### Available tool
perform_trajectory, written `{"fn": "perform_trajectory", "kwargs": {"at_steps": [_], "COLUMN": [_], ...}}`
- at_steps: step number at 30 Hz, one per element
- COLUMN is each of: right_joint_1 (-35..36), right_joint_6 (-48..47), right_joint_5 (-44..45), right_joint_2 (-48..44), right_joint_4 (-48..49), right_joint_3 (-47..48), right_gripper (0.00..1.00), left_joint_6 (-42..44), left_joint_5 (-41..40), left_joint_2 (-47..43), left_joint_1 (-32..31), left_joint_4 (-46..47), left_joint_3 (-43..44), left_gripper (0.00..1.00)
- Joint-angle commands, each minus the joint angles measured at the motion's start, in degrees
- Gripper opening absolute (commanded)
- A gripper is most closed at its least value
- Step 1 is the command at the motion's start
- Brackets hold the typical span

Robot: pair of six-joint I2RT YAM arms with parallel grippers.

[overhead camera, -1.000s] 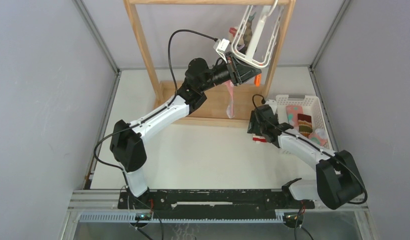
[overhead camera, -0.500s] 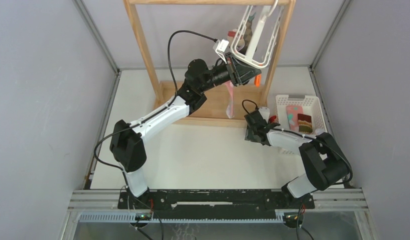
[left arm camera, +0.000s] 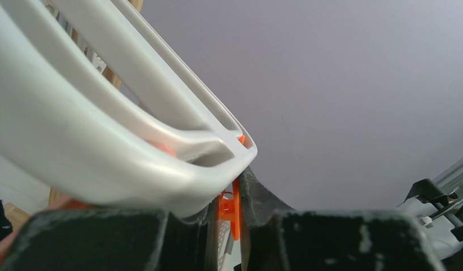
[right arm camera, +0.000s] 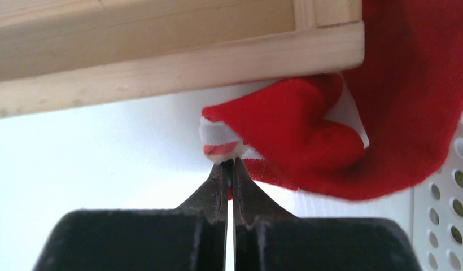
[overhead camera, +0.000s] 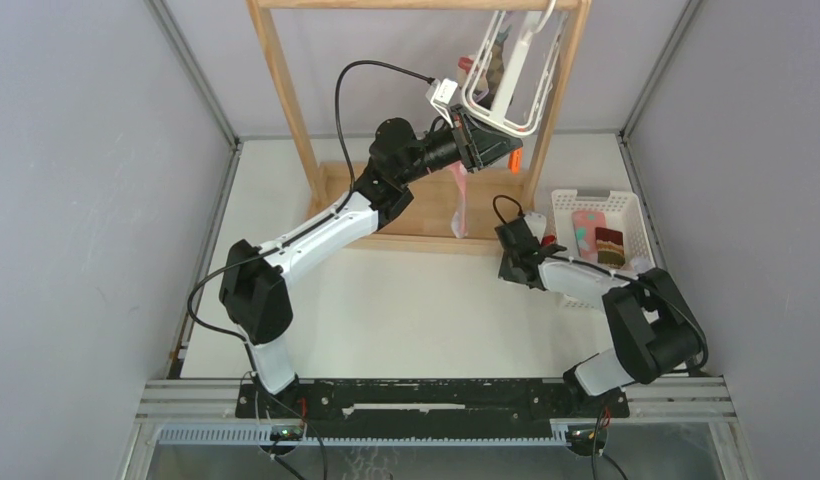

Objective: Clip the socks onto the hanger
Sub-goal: Pick up the sock at the center of the board.

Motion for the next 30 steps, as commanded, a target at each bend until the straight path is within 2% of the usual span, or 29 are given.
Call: {"fn": "perform_trajectory", "kwargs": {"at_steps": [1, 8, 11, 14, 19, 25, 28, 30], "right_joint_1": [0.7, -1.7, -5.2, -10.9, -16.5, -19.0, -19.7, -19.8], "right_joint_6": [-0.2, -7.4, -9.1, -8.2, -1.8, 4.6, 5.8, 3.0], "right_joint_5": [-4.4, -18.6, -26.5, -38.6, -52.6, -57.7, -57.7, -57.5], "right_joint_2": [-9.4, -32.9, -41.7, -47.9, -52.6, -54.2, -53.2, -50.2], "right_joint_4": [-0.5, 0.6, 4.5, 10.1, 23.7, 36.6, 36.4, 29.0], "right_joint_3": [0.1, -0.6, -3.2, -6.4, -11.3, -13.8, -12.9, -10.1], "right_gripper": [0.00, 0.00, 0.00, 0.00, 0.00, 0.00, 0.00, 0.00], "left_joint_6": [-0.4, -0.9, -1.6, -2.1, -3.1, -4.6, -5.2, -5.4], "left_joint_5": [2.6, 2.9, 3.2, 3.4, 3.8, 4.3, 4.5, 4.5], "left_joint_2": [-3.1, -3.3, -3.4, -3.5, -3.9, -4.4, -4.1, -3.9], "left_joint_1": [-0.3, -0.3, -0.3, -0.3, -0.3, -0.4, -0.4, -0.4], "left_joint_4": [-2.9, -2.8, -2.3, -1.7, -1.1, 0.1, 0.5, 0.6], "left_joint_3": [-1.5, -1.3, -1.3, -1.3, -1.4, -1.8, -1.8, -1.7], "left_gripper": [0.00, 0.00, 0.00, 0.00, 0.00, 0.00, 0.00, 0.00]}}
